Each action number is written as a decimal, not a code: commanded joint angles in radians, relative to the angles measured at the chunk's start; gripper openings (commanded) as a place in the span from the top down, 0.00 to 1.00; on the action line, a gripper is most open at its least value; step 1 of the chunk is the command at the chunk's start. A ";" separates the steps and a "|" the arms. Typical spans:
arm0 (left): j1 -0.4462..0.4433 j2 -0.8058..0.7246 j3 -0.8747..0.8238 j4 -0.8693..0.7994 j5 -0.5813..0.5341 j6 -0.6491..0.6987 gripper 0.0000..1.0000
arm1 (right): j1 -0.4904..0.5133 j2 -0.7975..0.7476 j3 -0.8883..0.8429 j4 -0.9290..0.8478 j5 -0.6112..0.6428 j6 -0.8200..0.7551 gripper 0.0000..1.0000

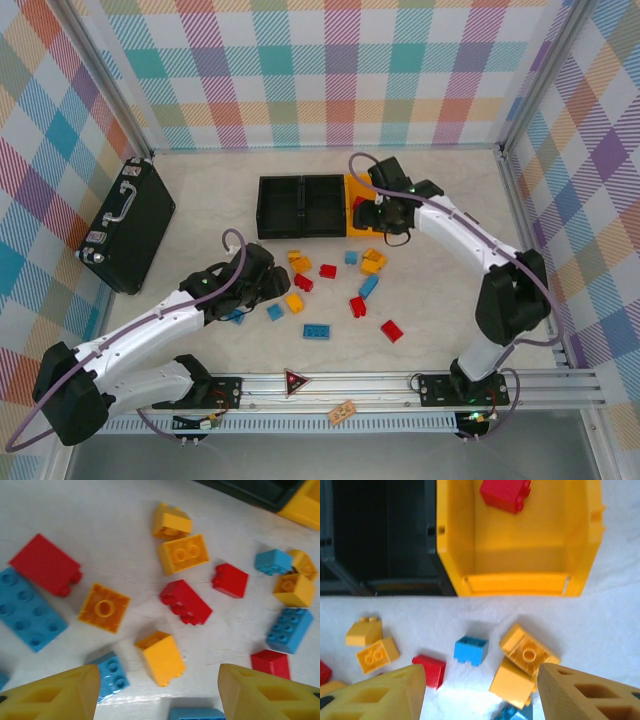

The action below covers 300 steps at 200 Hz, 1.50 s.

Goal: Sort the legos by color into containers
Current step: Place the lego in the container, then pick up the lego from the bottom-left of the table.

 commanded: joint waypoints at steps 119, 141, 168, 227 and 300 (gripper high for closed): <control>0.086 -0.027 -0.143 -0.254 -0.152 -0.344 0.31 | 0.186 -0.311 -0.420 0.157 -0.102 0.129 0.38; 0.109 -0.024 -0.185 -0.206 -0.147 -0.371 0.30 | 0.208 -0.308 -0.452 0.177 -0.100 0.152 0.38; 0.131 -0.011 -0.215 -0.147 -0.154 -0.374 0.27 | 0.228 -0.300 -0.466 0.192 -0.100 0.170 0.38; 0.197 0.034 -0.236 -0.082 -0.154 -0.340 0.26 | 0.246 -0.297 -0.455 0.189 -0.086 0.177 0.38; 0.224 0.106 -0.279 -0.019 -0.124 -0.326 0.38 | 0.251 -0.304 -0.457 0.177 -0.073 0.184 0.38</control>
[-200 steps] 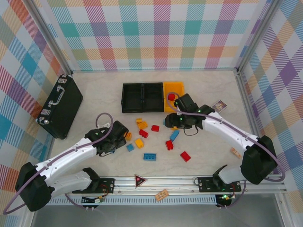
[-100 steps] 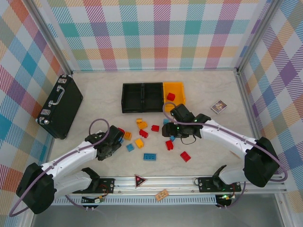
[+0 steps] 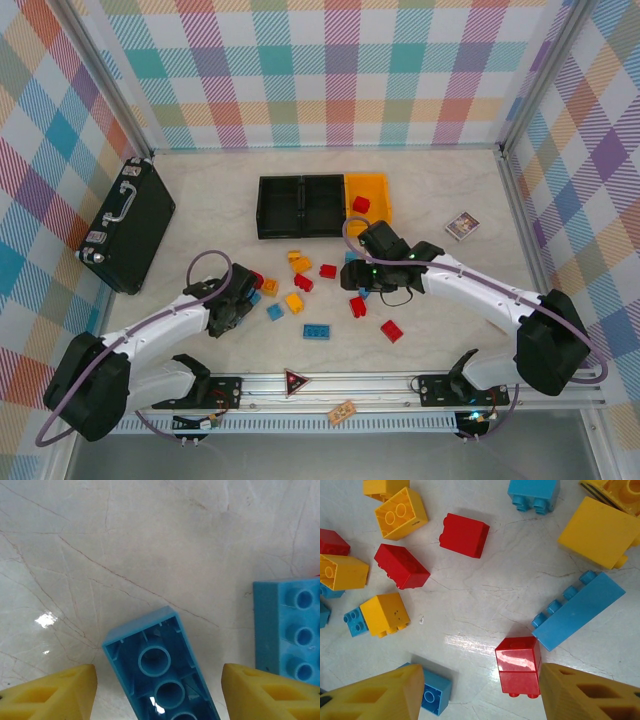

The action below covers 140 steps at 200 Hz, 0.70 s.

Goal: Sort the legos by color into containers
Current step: Pick up the lego from the bottom-left of the table.

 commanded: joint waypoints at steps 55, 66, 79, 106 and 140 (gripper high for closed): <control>0.019 0.004 0.012 -0.020 0.011 0.053 0.69 | 0.016 -0.025 0.003 -0.002 0.014 0.025 0.38; 0.020 -0.012 0.044 -0.044 0.008 0.080 0.74 | 0.018 -0.027 0.002 -0.002 0.015 0.025 0.38; 0.019 -0.020 0.094 -0.075 0.001 0.118 0.76 | 0.019 -0.028 0.000 -0.001 0.017 0.026 0.38; 0.019 0.002 0.234 -0.126 -0.014 0.219 0.76 | 0.022 -0.034 -0.001 -0.002 0.019 0.032 0.38; 0.033 0.156 0.461 -0.129 0.004 0.384 0.76 | 0.025 -0.045 -0.003 -0.004 0.028 0.036 0.38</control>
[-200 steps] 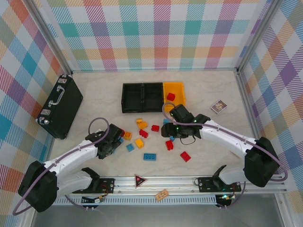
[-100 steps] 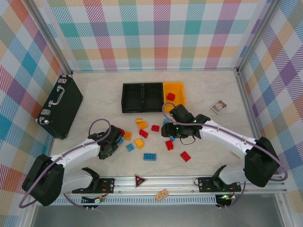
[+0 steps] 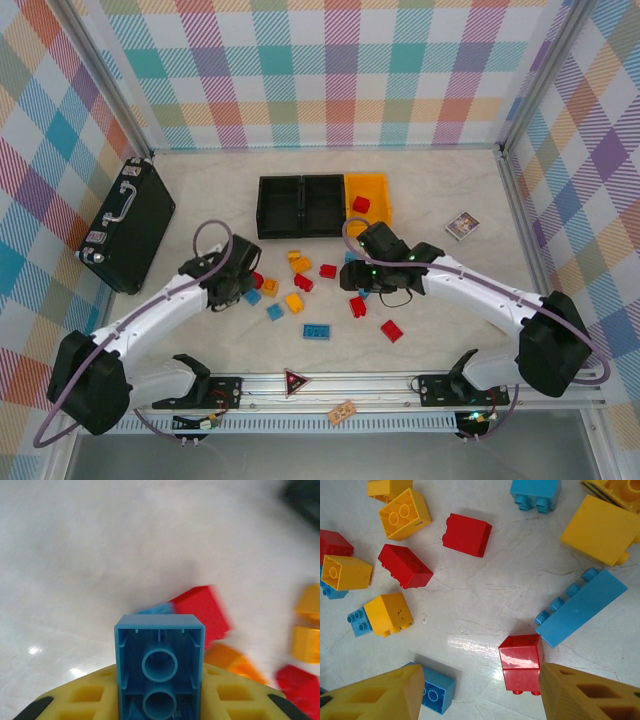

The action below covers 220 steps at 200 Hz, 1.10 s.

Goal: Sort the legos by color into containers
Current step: Pick up the lego from the bottom-left of the table, then place the lego in the container.

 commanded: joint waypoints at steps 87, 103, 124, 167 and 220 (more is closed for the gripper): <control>0.086 0.630 0.692 -0.036 0.099 0.390 0.79 | 0.020 -0.086 -0.001 -0.049 0.064 0.046 0.38; 0.109 0.692 0.750 -0.038 0.115 0.405 0.79 | 0.027 -0.092 -0.006 -0.050 0.069 0.058 0.38; 0.126 0.756 0.805 -0.044 0.135 0.416 0.79 | 0.036 -0.088 -0.006 -0.055 0.074 0.066 0.38; 0.130 0.831 0.843 -0.029 0.181 0.420 0.77 | 0.043 -0.089 0.001 -0.069 0.091 0.067 0.38; 0.130 0.855 0.865 -0.025 0.177 0.438 0.66 | 0.043 -0.090 -0.007 -0.070 0.097 0.071 0.38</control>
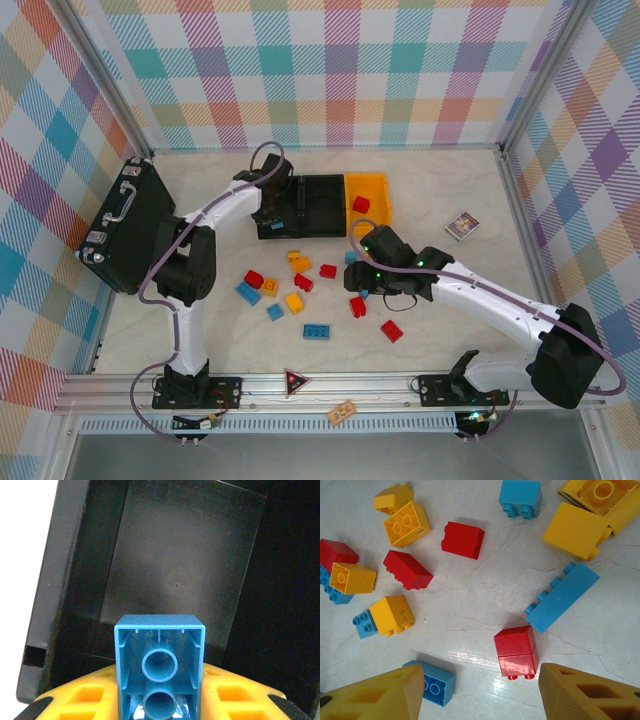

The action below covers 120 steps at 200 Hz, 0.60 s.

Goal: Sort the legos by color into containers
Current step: Place the lego in the container.

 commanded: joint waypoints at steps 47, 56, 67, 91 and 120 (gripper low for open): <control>0.000 -0.030 0.025 -0.022 0.009 0.029 0.50 | 0.009 -0.009 -0.019 -0.006 0.014 0.022 0.38; 0.000 -0.040 0.019 -0.018 0.012 0.029 0.49 | 0.009 -0.007 -0.020 -0.005 0.014 0.021 0.38; 0.000 -0.055 0.014 -0.017 0.014 0.029 0.49 | 0.009 -0.003 -0.019 -0.002 0.014 0.020 0.38; -0.004 -0.097 -0.001 -0.011 0.039 0.030 0.49 | 0.009 0.003 -0.018 0.000 0.014 0.017 0.38; -0.014 -0.161 -0.043 -0.003 0.070 0.031 0.48 | 0.009 0.005 -0.011 -0.015 0.044 0.020 0.37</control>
